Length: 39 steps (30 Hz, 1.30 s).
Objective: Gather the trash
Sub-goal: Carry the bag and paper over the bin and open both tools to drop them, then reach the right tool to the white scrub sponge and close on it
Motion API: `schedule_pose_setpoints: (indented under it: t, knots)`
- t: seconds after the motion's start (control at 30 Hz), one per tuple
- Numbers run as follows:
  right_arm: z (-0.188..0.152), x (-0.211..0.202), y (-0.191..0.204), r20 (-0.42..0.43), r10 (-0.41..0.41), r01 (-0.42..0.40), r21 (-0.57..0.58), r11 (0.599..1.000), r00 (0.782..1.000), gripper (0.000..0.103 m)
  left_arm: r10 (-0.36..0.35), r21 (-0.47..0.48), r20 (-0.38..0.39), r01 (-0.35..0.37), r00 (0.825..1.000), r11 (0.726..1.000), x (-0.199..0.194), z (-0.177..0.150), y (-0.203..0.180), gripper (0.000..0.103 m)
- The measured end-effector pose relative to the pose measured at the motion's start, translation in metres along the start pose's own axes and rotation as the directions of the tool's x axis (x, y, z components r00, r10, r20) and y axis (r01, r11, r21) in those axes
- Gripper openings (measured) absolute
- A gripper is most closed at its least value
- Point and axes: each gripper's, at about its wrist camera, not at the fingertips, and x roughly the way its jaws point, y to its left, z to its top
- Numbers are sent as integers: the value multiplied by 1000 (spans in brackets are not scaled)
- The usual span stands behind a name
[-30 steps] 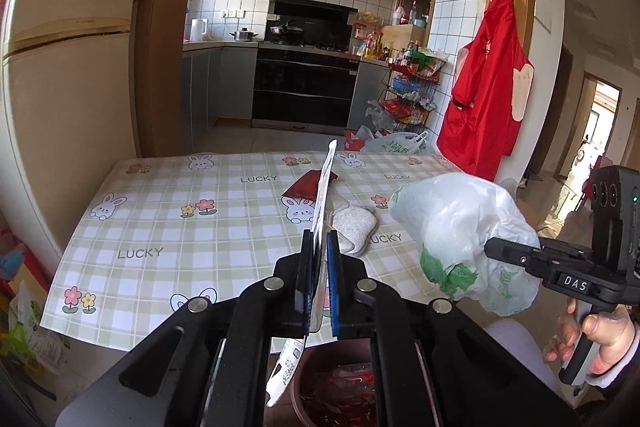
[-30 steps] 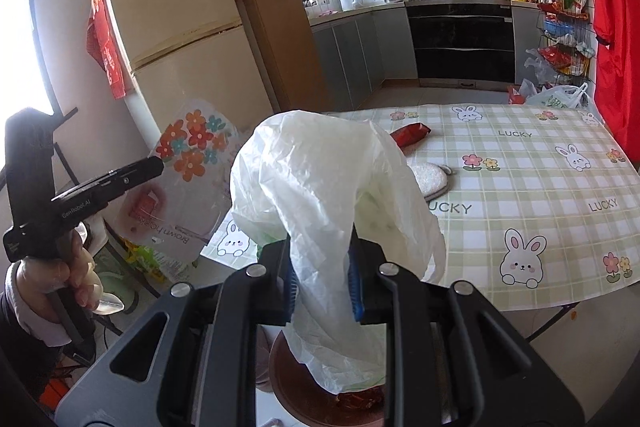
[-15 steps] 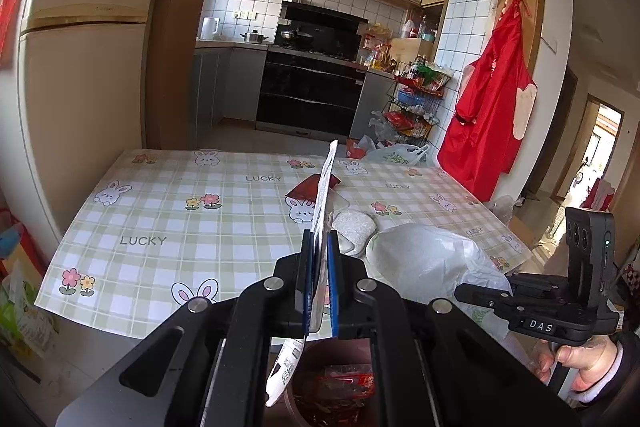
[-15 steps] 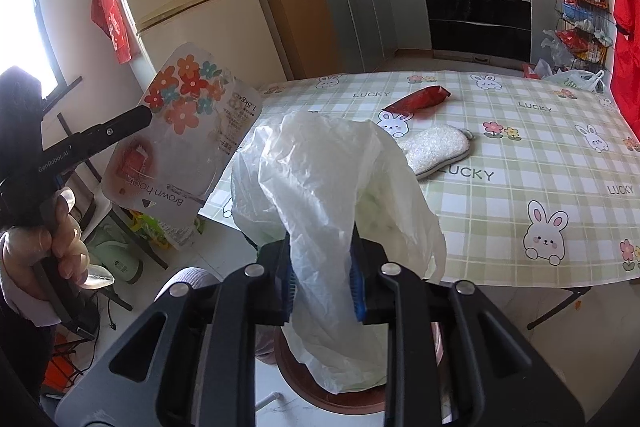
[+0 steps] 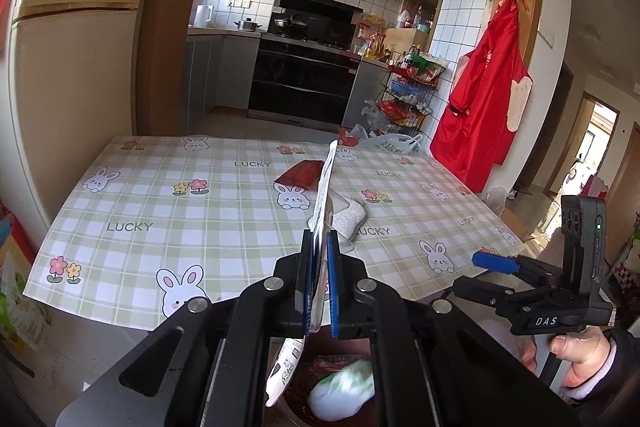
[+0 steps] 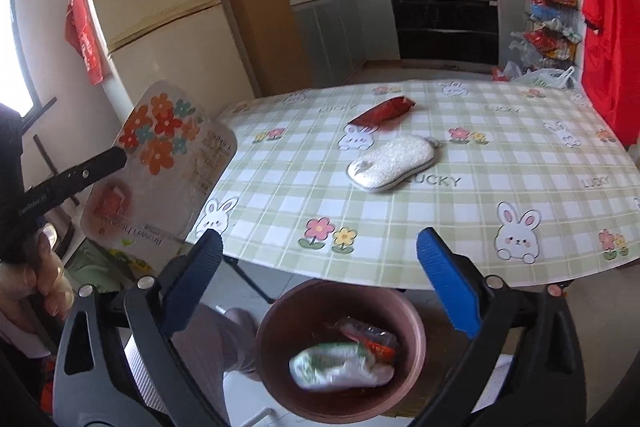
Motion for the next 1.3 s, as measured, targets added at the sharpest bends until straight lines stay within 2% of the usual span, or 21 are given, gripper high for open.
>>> schedule_pose_setpoints:
  t: [0.13,0.3,0.67,0.73,0.8,0.83,0.93,1.0,1.07,1.23,1.3]
  knots:
    - [8,-15,-5,75,-62,60,17,998,995,97,-23,5,-6,23,1000,1000,-3,-1,-8,7]
    - [13,-31,-15,146,-103,97,42,994,984,97,-55,11,-26,55,998,998,-3,-5,-19,7]
    - [19,-51,-49,192,-160,137,129,982,968,97,-138,34,-115,143,984,989,16,-12,-52,8]
    - [18,-53,-53,190,-162,137,142,980,968,97,-152,46,-127,158,980,986,19,-13,-57,16]
    - [16,-53,-57,186,-161,133,154,979,969,97,-145,55,-123,152,982,987,19,-14,-60,42]
    - [16,-52,-57,184,-161,133,156,979,970,97,-141,54,-117,148,983,987,19,-14,-59,46]
    - [14,-50,-56,176,-164,137,154,978,971,97,-107,57,-105,114,989,992,18,-13,-57,67]
    - [13,-48,-56,170,-166,141,151,978,971,97,-75,53,-91,80,993,995,17,-12,-53,89]
    - [13,-46,-55,165,-173,148,151,977,971,97,-35,46,-75,38,997,998,16,-12,-48,97]
    - [9,-39,-57,143,-194,172,154,973,970,97,58,31,-78,-56,995,998,22,-11,-35,97]
    - [8,-35,-58,127,-203,182,157,971,971,97,73,19,-81,-72,994,997,25,-13,-28,97]
